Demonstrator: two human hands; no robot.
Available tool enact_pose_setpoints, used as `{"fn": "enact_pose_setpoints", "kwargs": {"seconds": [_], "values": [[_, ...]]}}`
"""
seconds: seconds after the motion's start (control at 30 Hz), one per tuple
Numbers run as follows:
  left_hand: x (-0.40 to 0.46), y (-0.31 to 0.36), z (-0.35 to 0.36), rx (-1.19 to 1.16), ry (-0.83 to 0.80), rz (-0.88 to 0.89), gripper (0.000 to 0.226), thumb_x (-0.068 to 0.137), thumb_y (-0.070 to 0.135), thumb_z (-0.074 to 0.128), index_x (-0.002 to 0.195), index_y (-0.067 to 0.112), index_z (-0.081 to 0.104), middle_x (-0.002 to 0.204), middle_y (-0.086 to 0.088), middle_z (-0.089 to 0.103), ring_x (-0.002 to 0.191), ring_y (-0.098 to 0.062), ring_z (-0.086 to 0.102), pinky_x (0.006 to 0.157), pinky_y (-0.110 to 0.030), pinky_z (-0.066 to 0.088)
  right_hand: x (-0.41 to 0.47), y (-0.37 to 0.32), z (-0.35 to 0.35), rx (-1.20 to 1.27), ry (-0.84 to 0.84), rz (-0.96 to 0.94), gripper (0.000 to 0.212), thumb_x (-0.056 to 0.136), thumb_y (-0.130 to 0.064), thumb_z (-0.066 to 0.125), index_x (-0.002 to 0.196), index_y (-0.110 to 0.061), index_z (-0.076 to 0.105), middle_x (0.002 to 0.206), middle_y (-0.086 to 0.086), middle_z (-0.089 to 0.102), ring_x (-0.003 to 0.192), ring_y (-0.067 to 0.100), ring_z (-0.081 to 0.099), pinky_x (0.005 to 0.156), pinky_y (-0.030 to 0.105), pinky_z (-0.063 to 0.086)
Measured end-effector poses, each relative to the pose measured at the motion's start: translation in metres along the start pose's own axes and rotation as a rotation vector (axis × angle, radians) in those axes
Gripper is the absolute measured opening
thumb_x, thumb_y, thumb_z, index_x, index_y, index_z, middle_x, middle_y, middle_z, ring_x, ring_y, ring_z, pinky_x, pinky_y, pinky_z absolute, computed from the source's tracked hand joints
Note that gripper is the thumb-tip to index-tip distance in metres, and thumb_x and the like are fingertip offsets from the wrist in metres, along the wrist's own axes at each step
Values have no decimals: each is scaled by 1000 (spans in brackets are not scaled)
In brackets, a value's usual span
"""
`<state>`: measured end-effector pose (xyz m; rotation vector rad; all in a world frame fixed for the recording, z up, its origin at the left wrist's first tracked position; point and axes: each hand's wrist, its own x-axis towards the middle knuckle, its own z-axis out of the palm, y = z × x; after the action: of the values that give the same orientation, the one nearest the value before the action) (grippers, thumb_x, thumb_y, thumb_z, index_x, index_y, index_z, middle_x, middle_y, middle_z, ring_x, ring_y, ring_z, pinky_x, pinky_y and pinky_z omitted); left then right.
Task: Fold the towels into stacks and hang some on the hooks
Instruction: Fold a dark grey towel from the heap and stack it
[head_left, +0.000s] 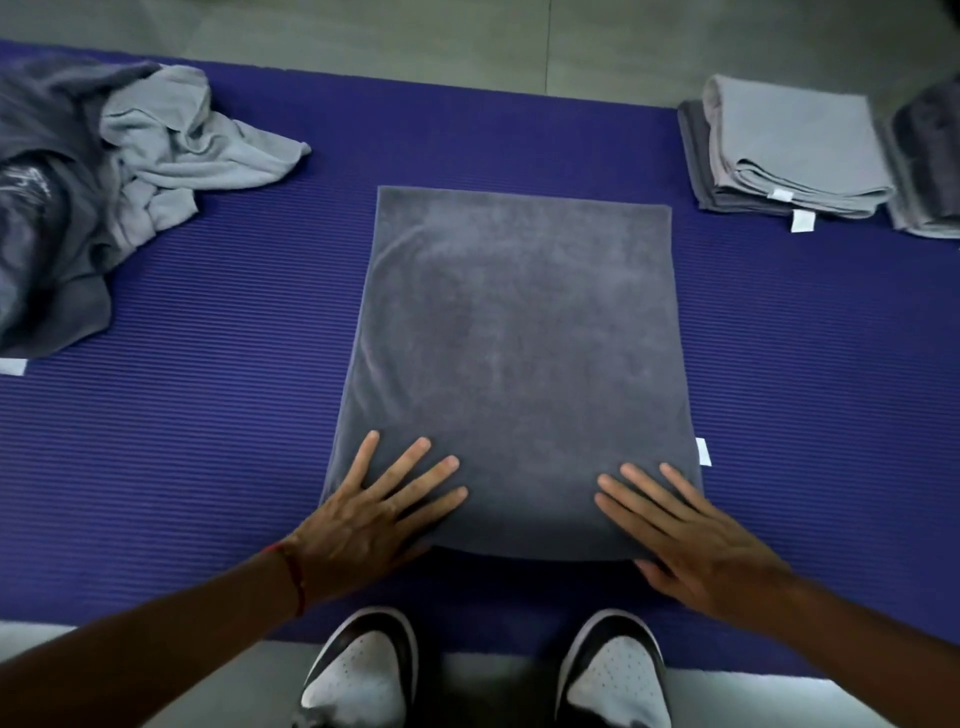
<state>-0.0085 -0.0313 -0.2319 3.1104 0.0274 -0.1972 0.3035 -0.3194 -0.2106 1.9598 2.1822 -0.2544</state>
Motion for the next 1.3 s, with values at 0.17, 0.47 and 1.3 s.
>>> {"fn": "enact_pose_setpoints", "kwargs": {"seconds": [0.17,0.47,1.3], "values": [[-35,-15,5,-49,75,33,56,102,22,32,158,17,31,167,-8,22,153,-38,20,116,-67,27,-30,16,9,27,94,65,74,83,-10,41,156,-10,38,165,8,31,151,24,31,119,41,28],[-70,-58,-8,-481,215,-153,39,105,25,43,133,7,63,142,-7,59,134,-20,55,114,-30,40,-21,24,6,164,167,135,39,85,-18,46,114,-10,71,140,9,60,124,28,58,108,37,40],[55,-111,-69,-885,383,-811,20,106,43,40,103,25,47,73,-7,65,65,-18,61,63,-42,47,77,99,-77,901,450,863,25,105,-36,50,87,-19,49,73,7,56,59,8,47,60,40,42]]}}
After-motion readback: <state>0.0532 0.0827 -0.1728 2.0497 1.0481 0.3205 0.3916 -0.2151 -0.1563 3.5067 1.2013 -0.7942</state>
